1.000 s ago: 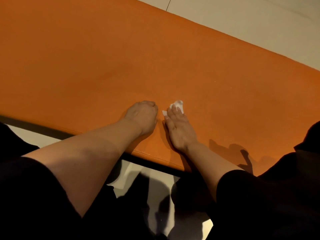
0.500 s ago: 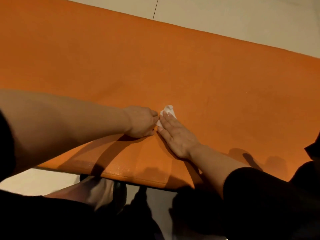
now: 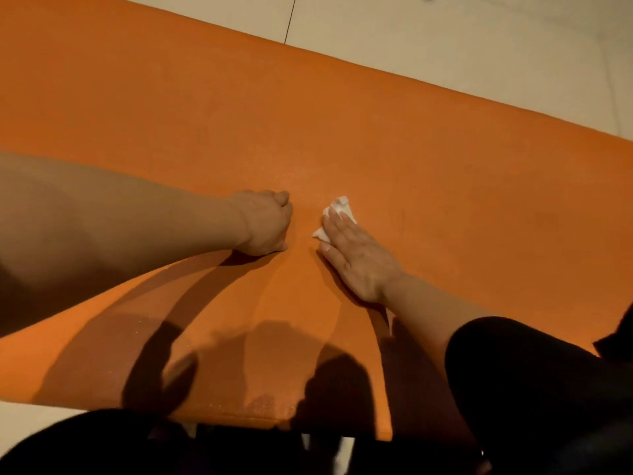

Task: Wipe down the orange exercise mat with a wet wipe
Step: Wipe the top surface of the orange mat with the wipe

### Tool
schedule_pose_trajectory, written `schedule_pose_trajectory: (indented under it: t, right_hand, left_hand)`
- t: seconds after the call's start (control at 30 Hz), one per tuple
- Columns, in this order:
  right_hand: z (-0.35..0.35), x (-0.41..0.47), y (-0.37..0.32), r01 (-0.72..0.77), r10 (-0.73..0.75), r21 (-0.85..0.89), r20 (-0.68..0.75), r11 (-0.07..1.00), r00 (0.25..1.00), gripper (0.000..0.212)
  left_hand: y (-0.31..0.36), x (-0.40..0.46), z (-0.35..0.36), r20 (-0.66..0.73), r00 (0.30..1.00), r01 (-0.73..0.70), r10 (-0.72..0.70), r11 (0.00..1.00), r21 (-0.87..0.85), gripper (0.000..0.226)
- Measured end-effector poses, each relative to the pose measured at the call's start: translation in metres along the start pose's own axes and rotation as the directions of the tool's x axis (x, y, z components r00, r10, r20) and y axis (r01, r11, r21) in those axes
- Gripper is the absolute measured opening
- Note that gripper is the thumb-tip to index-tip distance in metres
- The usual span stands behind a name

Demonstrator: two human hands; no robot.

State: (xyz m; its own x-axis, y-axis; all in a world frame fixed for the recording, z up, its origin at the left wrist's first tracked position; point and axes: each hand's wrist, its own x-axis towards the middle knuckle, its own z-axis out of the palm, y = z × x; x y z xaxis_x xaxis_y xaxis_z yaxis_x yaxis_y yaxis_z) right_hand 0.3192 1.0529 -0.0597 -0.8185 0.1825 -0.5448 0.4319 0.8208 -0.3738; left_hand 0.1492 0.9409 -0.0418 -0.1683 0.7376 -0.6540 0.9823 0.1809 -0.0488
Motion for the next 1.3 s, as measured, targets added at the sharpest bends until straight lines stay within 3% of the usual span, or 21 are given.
schedule_pose_trajectory:
  t: [0.07, 0.13, 0.3, 0.37, 0.57, 0.67, 0.77, 0.87, 0.97, 1.03, 1.2, 1.3]
  right_hand:
    - [-0.006, 0.000, 0.022, -0.149, 0.148, -0.013, -0.053, 0.989, 0.987, 0.062]
    - [0.001, -0.006, 0.021, -0.207, 0.202, -0.038, -0.112, 0.978, 0.973, 0.064]
    - [0.011, 0.013, -0.010, 0.114, -0.116, -0.041, -0.049, 0.993, 0.992, 0.062]
    - [-0.006, 0.031, 0.003, 0.148, -0.151, -0.098, -0.027, 0.984, 0.988, 0.061]
    - [-0.021, 0.042, 0.030, -0.166, 0.145, -0.095, -0.202, 0.981, 0.969, 0.064]
    - [-0.012, 0.057, 0.005, -0.008, 0.002, -0.037, -0.171, 0.999, 0.985, 0.067]
    - [-0.027, 0.081, 0.013, 0.137, -0.156, -0.156, -0.121, 0.978, 0.980, 0.069]
    - [-0.047, 0.089, 0.045, -0.010, -0.024, -0.167, -0.199, 0.986, 0.980, 0.062]
    - [-0.051, 0.087, 0.058, -0.241, 0.197, -0.109, -0.308, 0.965, 0.931, 0.062]
    - [-0.044, 0.092, 0.045, -0.307, 0.272, -0.056, -0.337, 0.950, 0.902, 0.063]
    - [-0.047, 0.122, 0.022, -0.005, -0.033, -0.136, -0.272, 0.991, 0.962, 0.071]
    - [-0.066, 0.130, 0.052, -0.053, -0.003, -0.180, -0.299, 0.982, 0.954, 0.063]
  left_hand:
    - [0.000, -0.001, 0.004, -0.023, 1.000, 0.011, -0.011, 1.000, -0.023, 0.074]
    - [-0.001, -0.001, 0.006, -0.051, 0.999, 0.013, -0.016, 0.999, -0.046, 0.075]
    - [-0.008, 0.012, -0.003, -0.125, 0.992, -0.026, 0.020, 0.999, -0.042, 0.074]
    - [-0.012, 0.021, -0.005, -0.140, 0.990, -0.036, 0.030, 0.999, -0.038, 0.074]
    - [-0.029, 0.045, -0.012, -0.180, 0.983, -0.027, 0.026, 1.000, -0.002, 0.075]
    - [-0.039, 0.053, -0.015, -0.203, 0.979, -0.003, 0.004, 1.000, 0.005, 0.078]
    - [-0.046, 0.064, -0.017, -0.247, 0.969, -0.011, 0.013, 1.000, 0.011, 0.081]
    - [-0.051, 0.074, -0.022, -0.274, 0.961, -0.015, 0.023, 0.999, 0.032, 0.081]
    - [-0.058, 0.083, -0.027, -0.303, 0.953, -0.010, 0.023, 0.999, 0.043, 0.080]
    - [-0.058, 0.088, -0.030, -0.319, 0.948, -0.016, 0.024, 0.999, 0.028, 0.080]
    - [-0.059, 0.106, -0.034, -0.383, 0.924, -0.010, -0.013, 0.998, -0.060, 0.073]
    - [-0.065, 0.116, -0.043, -0.379, 0.925, -0.019, -0.019, 0.995, -0.095, 0.074]
